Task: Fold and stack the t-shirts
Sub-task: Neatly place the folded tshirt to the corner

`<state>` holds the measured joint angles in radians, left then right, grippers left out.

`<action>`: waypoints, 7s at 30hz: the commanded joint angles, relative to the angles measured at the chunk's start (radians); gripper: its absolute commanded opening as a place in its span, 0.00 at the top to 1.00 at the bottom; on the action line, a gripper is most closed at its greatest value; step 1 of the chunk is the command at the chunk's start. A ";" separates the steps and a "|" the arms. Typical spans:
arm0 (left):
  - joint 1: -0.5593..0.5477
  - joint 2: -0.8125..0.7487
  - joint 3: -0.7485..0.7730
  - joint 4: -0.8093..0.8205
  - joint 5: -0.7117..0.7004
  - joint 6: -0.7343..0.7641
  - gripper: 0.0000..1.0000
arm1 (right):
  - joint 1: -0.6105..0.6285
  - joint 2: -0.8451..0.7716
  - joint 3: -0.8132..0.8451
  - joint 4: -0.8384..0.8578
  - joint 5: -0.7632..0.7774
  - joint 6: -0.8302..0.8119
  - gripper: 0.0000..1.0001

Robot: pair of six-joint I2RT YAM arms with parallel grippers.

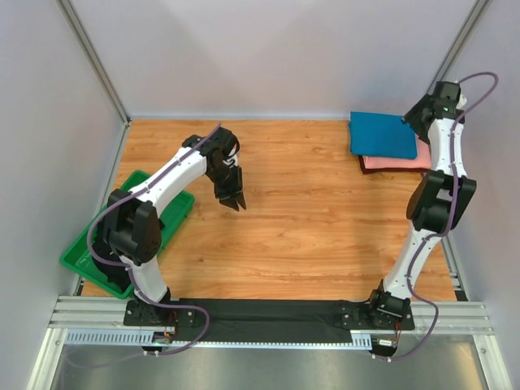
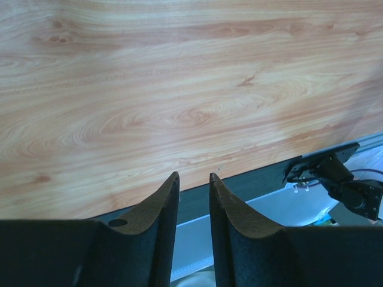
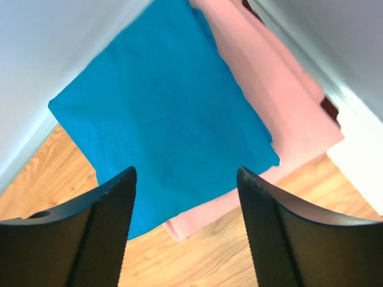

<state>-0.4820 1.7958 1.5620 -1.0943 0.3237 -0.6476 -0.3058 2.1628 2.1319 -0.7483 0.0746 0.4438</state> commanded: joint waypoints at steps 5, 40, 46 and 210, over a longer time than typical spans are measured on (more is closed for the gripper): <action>-0.003 -0.084 -0.078 0.063 0.040 -0.004 0.66 | -0.049 -0.069 -0.199 0.141 -0.076 0.381 0.38; -0.003 -0.021 -0.023 0.004 0.003 0.028 0.66 | -0.076 -0.093 -0.448 0.391 0.103 0.504 0.58; -0.003 -0.006 -0.007 0.001 0.011 0.034 0.67 | -0.079 -0.121 -0.420 0.293 0.111 0.524 0.40; -0.020 -0.604 0.055 0.237 0.015 0.063 0.27 | 0.261 -1.000 -0.490 -0.378 -0.495 0.184 0.00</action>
<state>-0.4980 1.2385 1.6058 -0.8547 0.3988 -0.6357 -0.0448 1.2644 1.6588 -1.0470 -0.3836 0.6655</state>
